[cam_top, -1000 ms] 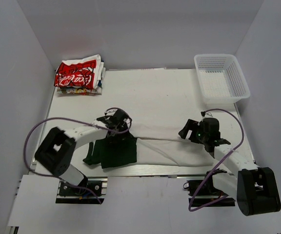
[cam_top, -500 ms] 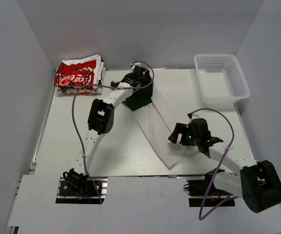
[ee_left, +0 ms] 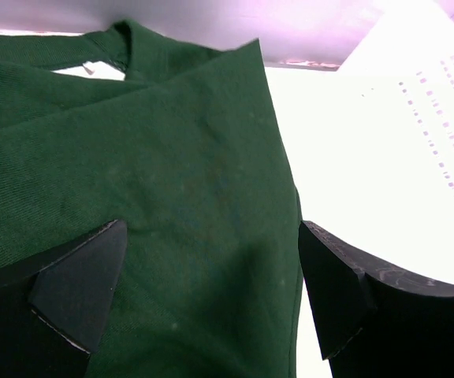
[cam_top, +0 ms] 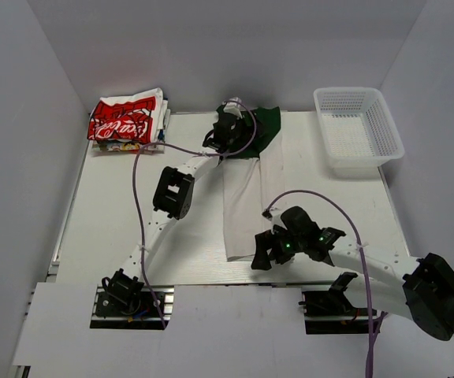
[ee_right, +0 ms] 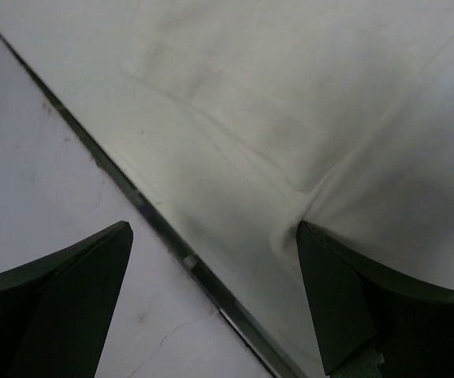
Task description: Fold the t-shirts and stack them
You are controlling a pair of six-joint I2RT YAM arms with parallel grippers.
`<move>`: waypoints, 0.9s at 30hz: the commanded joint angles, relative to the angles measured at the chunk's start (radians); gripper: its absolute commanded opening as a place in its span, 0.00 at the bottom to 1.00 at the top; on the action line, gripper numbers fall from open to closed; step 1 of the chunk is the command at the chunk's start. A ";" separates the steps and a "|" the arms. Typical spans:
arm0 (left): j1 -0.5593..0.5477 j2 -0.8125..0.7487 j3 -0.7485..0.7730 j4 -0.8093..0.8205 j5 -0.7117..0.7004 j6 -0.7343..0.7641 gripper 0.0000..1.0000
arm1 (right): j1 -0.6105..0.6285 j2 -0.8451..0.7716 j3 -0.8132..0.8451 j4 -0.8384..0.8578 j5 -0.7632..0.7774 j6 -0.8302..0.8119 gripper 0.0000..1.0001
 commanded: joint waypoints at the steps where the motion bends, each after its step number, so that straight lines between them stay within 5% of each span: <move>1: -0.005 0.023 -0.018 -0.025 0.033 -0.013 1.00 | 0.083 0.011 0.002 -0.120 -0.051 -0.015 0.90; 6: -0.005 -0.067 -0.032 0.034 0.104 -0.013 1.00 | 0.103 -0.099 0.088 -0.144 0.146 -0.016 0.90; 10: -0.005 -0.202 -0.051 0.093 0.315 -0.047 1.00 | 0.108 -0.173 0.142 -0.099 0.250 -0.024 0.90; 14: -0.043 -0.403 -0.153 0.035 0.418 0.042 1.00 | 0.105 -0.253 0.171 -0.091 0.339 0.006 0.90; 16: -0.043 -0.555 -0.224 -0.001 0.494 0.042 1.00 | 0.105 -0.276 0.166 -0.129 0.508 0.089 0.90; 21: -0.052 -0.953 -0.708 -0.157 0.606 0.134 1.00 | 0.100 -0.362 0.118 -0.178 0.667 0.249 0.90; 23: -0.077 -1.189 -1.052 -0.148 0.473 0.143 1.00 | 0.102 -0.365 0.104 -0.252 0.756 0.322 0.90; 27: -0.141 -1.467 -1.498 -0.176 0.294 0.045 1.00 | 0.089 -0.351 0.087 -0.365 0.798 0.445 0.90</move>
